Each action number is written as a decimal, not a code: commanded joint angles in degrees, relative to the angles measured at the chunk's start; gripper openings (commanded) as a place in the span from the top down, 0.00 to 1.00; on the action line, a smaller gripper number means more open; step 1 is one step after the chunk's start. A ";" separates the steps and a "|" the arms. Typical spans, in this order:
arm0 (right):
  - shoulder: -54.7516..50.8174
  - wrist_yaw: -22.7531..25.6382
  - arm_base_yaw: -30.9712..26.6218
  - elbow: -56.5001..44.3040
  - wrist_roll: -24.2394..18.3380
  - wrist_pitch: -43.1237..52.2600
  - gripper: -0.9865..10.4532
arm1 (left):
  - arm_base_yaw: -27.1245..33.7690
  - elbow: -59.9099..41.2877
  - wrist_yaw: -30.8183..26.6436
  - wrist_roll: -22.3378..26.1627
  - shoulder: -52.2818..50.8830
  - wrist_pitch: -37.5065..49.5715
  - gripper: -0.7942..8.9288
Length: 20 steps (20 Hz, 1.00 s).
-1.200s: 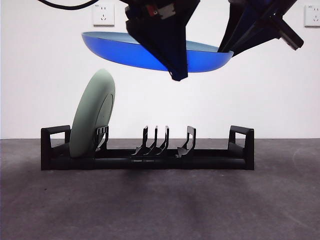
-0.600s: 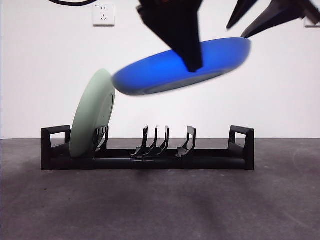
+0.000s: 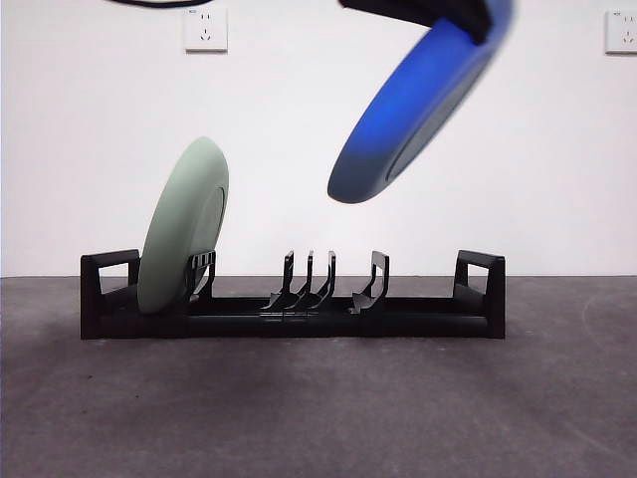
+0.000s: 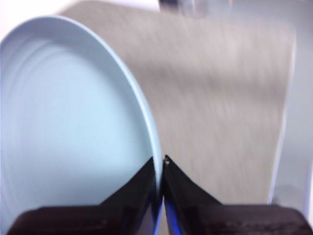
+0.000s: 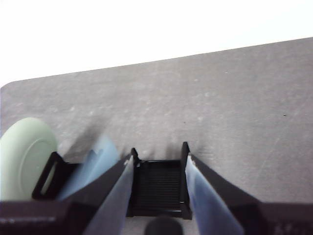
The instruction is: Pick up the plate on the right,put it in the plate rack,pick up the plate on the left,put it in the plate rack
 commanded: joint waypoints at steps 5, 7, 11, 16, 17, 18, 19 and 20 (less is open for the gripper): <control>0.07 3.13 0.11 0.09 -0.42 0.85 0.75 | 12.28 -0.33 13.51 -16.72 1.90 13.38 0.93; 0.09 3.15 0.11 0.09 -0.44 1.22 0.75 | 14.40 -0.33 16.09 -19.93 2.89 17.27 0.93; 0.13 3.15 0.11 0.09 -0.44 1.68 0.75 | 17.42 -0.33 18.34 -26.58 6.95 24.85 0.93; 0.24 3.19 0.11 0.09 -0.46 1.81 0.75 | 19.71 -0.33 18.34 -29.57 12.33 32.72 0.93; 0.24 3.26 0.11 0.09 -0.46 1.84 0.75 | 20.06 -0.33 18.12 -30.05 13.22 33.97 0.93; 0.24 3.69 0.11 0.09 -0.48 1.84 0.75 | 20.28 -0.33 17.90 -30.08 14.10 34.93 0.93; 0.24 4.20 0.11 0.09 -0.48 1.86 0.75 | 20.48 -0.33 17.44 -30.08 14.69 35.26 0.93; 0.24 4.31 0.11 0.09 -0.63 1.90 0.75 | 20.70 -0.33 16.65 -30.08 15.34 35.26 0.93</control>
